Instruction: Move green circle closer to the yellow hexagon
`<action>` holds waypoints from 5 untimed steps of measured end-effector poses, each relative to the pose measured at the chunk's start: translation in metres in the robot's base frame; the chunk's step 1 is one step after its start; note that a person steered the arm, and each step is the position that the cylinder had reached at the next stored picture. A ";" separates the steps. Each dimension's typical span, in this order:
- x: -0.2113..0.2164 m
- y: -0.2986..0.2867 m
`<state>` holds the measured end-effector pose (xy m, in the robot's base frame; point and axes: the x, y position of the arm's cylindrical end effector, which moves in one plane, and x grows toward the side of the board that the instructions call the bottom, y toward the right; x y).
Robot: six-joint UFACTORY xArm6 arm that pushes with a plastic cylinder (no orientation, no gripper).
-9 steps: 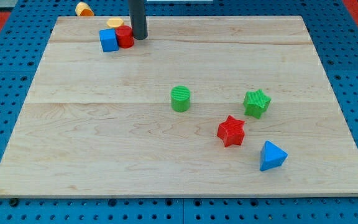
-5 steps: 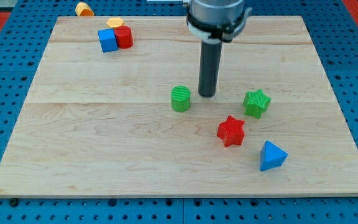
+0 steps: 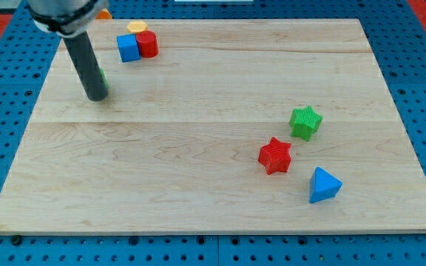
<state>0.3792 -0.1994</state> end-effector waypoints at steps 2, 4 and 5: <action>-0.036 -0.017; -0.096 -0.042; -0.097 -0.065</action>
<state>0.2822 -0.2644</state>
